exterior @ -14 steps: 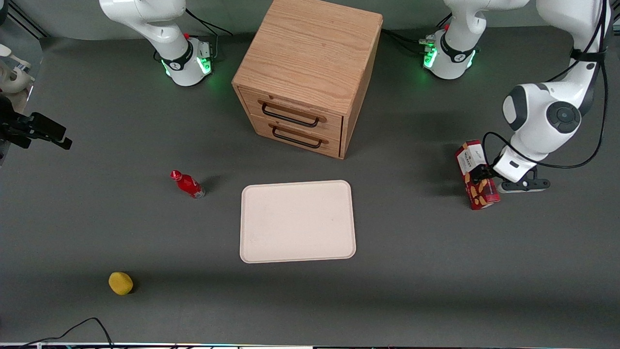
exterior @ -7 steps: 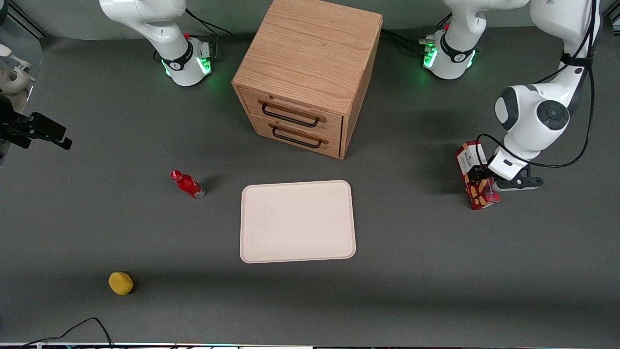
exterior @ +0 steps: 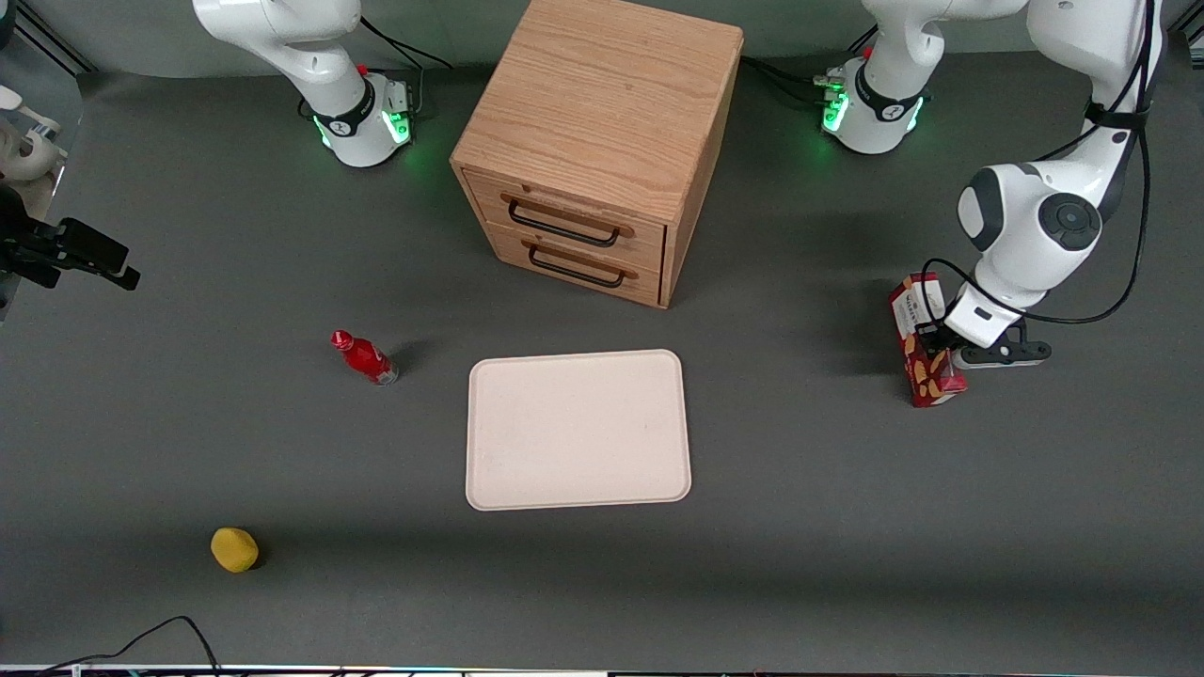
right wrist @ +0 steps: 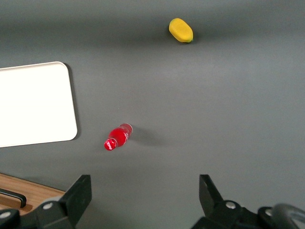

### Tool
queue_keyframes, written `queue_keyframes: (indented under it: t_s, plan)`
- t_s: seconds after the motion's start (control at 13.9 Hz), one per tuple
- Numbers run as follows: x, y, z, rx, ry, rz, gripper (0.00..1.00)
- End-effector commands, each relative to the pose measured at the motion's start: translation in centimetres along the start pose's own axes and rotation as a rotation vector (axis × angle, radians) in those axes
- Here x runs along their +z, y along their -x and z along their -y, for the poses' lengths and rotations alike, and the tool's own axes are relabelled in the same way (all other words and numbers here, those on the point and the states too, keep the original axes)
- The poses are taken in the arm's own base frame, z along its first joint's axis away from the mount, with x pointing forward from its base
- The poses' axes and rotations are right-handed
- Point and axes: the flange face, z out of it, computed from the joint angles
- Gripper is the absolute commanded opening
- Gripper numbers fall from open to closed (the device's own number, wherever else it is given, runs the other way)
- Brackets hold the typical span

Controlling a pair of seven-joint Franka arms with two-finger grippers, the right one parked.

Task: Place red cookie box on tray
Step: 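Lower the open left gripper onto the red shortbread box and close, then lift the box with the left gripper and carry it toward the tray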

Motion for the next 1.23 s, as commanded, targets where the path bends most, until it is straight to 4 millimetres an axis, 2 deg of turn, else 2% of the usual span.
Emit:
queue_keyframes:
  t_s: [0.0, 0.22, 0.43, 0.58, 0.72, 0.86, 0.94, 1.15]
  plan:
    - [-3.9, -0.5, -1.6, -0.002, 0.027, 0.037, 0.04]
    - [-10.8, -2.7, -4.5, -0.041, 0.041, 0.169, 0.05]
    - [-19.8, -6.0, -7.3, -0.056, 0.031, 0.276, 0.06]
    - [-24.9, -7.3, -11.0, -0.069, 0.024, 0.283, 0.06]
    - [-28.1, -8.2, -15.7, -0.123, 0.038, 0.27, 0.06]
    - [-29.3, -8.9, -20.3, -0.194, 0.061, 0.249, 0.06]
    - [-29.2, -9.6, -22.9, -0.23, 0.072, 0.245, 0.06]
    - [-26.0, -11.8, -30.6, -0.38, 0.087, 0.26, 0.06]
